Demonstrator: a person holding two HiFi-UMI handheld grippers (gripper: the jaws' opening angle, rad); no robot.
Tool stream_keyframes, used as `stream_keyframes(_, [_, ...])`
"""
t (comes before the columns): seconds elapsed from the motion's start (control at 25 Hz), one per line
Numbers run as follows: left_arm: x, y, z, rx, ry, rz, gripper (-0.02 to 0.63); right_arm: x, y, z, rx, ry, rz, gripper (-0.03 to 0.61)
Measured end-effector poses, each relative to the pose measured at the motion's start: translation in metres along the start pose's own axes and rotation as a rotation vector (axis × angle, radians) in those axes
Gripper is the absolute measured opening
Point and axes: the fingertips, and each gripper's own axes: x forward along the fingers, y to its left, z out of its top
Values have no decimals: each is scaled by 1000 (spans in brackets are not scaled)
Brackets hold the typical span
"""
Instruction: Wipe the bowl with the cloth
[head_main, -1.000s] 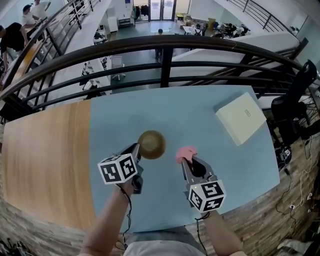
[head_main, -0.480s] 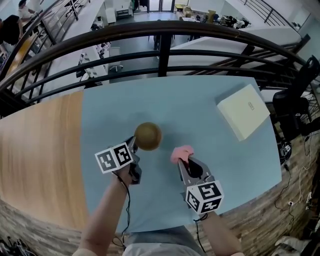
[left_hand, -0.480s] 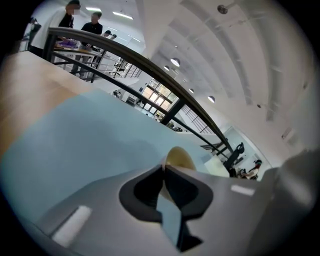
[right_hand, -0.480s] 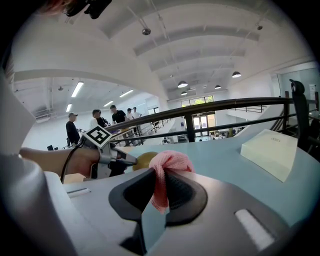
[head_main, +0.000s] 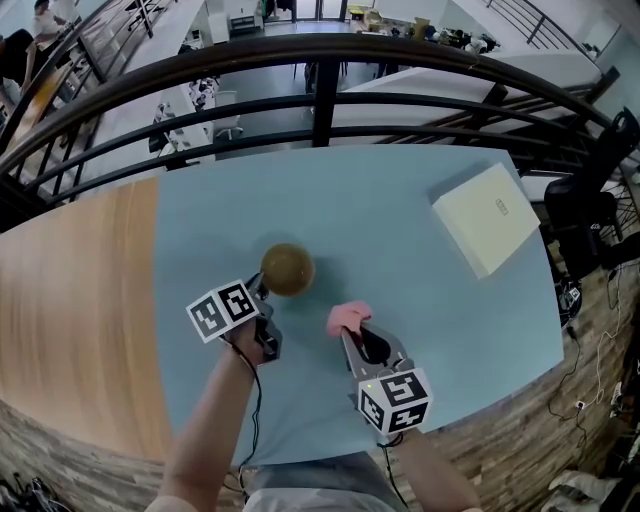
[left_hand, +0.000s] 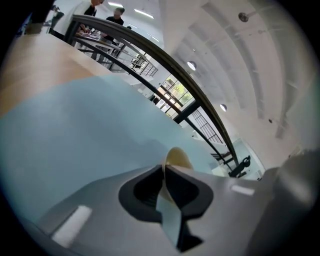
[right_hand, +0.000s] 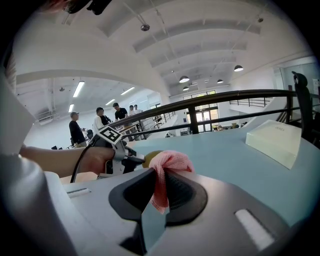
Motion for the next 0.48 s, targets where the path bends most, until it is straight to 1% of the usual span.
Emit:
stream_keyframes(0.12, [2, 5, 1, -19, -9, 8, 20, -2, -1, -4, -2, 10, 0, 49])
stream_keyframes(0.2, [1, 3, 3, -15, -23, 0, 23, -5, -2, -6, 0, 13, -2, 49])
stream_keyframes(0.32, [-2, -1, 5, 2, -23, -10, 88, -11, 0, -7, 5, 15, -3, 49])
stream_keyframes(0.4, [-6, 0, 5, 12, -20, 4, 118, -14, 4, -7, 3, 17, -2, 49])
stream_keyframes(0.48, [-12, 1, 6, 23, -25, 26, 127, -18, 7, -4, -4, 14, -1, 48])
